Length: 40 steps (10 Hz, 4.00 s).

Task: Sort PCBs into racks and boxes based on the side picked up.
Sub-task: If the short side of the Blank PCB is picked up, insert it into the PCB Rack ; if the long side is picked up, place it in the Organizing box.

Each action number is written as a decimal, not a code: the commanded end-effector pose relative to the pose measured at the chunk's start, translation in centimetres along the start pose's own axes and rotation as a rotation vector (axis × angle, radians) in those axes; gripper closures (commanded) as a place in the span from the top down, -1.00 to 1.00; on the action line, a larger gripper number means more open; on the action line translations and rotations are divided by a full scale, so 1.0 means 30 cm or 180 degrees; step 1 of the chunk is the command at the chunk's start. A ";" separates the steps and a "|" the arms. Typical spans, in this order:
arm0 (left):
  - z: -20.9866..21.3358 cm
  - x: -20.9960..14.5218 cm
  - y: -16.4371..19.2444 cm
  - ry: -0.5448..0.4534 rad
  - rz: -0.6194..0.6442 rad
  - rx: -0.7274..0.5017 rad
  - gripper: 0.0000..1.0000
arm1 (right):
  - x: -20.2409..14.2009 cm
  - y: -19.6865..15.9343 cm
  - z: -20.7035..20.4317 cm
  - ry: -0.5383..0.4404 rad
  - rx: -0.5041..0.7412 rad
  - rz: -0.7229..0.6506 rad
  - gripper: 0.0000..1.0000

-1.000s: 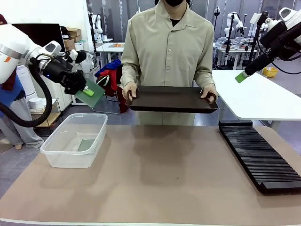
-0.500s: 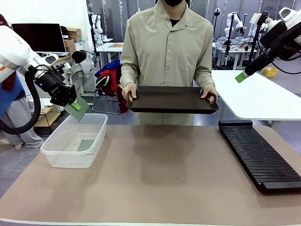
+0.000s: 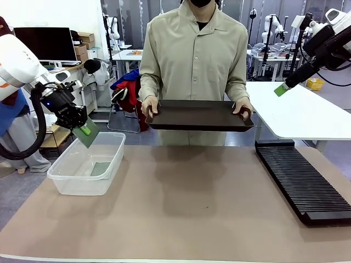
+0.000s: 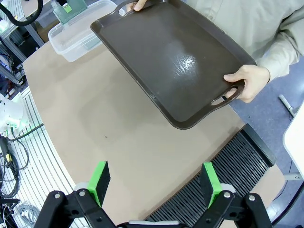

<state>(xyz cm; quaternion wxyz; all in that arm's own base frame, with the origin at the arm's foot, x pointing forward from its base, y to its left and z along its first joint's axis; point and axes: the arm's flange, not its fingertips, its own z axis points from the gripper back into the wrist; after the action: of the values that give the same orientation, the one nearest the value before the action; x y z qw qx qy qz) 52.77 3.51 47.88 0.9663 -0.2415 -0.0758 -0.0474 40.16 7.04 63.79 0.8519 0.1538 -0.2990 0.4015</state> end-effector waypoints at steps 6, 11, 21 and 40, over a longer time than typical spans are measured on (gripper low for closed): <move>-0.075 0.026 0.055 -0.0012 0.0048 0.0060 -0.95 | -0.002 0.000 -0.001 -0.0027 0.0050 -0.0001 1.00; -0.075 0.026 0.055 -0.0012 0.0048 0.0060 -0.95 | -0.002 0.000 -0.001 -0.0027 0.0050 -0.0001 1.00; -0.280 0.052 0.189 0.0119 0.0364 0.0097 -0.95 | -0.002 0.000 -0.001 -0.0027 0.0050 -0.0001 1.00; -0.496 0.130 0.264 0.0106 0.0238 -0.0085 -0.47 | -0.002 0.000 -0.001 -0.0027 0.0050 -0.0001 1.00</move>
<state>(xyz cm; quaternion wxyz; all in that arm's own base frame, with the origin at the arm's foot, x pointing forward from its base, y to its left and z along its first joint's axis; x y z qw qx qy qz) 59.66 2.92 31.52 0.9674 -0.2482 -0.0490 -0.0116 40.16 7.04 63.79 0.8519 0.1538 -0.2991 0.4015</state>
